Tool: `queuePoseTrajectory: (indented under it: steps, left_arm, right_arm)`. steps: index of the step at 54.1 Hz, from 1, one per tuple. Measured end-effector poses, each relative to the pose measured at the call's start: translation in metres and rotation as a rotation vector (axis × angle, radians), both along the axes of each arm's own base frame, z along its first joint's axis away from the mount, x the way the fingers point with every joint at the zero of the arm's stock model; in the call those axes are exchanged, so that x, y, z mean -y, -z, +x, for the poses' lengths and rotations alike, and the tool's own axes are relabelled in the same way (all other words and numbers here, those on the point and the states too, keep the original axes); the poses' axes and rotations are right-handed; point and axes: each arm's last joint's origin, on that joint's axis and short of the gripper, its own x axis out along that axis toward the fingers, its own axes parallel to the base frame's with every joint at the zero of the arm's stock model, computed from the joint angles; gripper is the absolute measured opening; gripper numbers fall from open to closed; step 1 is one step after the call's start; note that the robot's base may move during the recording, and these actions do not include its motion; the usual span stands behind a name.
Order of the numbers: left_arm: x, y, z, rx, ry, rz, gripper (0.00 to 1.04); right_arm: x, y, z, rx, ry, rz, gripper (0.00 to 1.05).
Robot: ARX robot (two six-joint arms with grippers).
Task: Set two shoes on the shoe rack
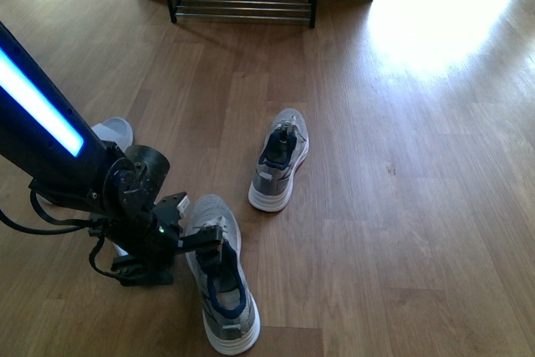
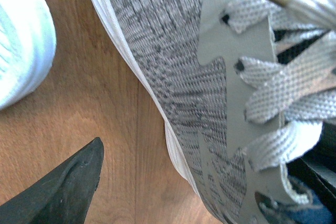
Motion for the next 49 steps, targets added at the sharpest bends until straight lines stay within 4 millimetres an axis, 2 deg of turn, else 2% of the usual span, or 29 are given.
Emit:
queuePoseTrajectory:
  steps: [8,11,20,35,40,43,48,49]
  left_arm:
    - [-0.002,0.005,0.002,0.016,-0.011,0.043,0.95]
    - [-0.003,0.008,0.002,0.025,-0.023,0.079,0.88]
    - [-0.007,0.010,0.005,0.049,-0.041,0.122,0.55]
    - [-0.009,0.005,0.002,0.067,-0.052,0.179,0.19]
    - [-0.011,-0.009,0.001,0.078,-0.064,0.208,0.05]
    - [-0.013,-0.022,0.001,0.084,-0.079,0.205,0.02]
    - [-0.019,-0.065,0.006,0.134,-0.115,0.190,0.02]
    - [-0.022,-0.079,0.008,0.158,-0.123,0.196,0.02]
  right_arm:
    - [0.000,0.000,0.000,0.000,0.000,0.000,0.96]
    - [0.000,0.000,0.000,0.000,0.000,0.000,0.96]
    - [0.000,0.000,0.000,0.000,0.000,0.000,0.96]
    - [0.000,0.000,0.000,0.000,0.000,0.000,0.96]
    - [0.000,0.000,0.000,0.000,0.000,0.000,0.96]
    - [0.000,0.000,0.000,0.000,0.000,0.000,0.96]
    - [0.000,0.000,0.000,0.000,0.000,0.000,0.96]
    - [0.000,0.000,0.000,0.000,0.000,0.000,0.96]
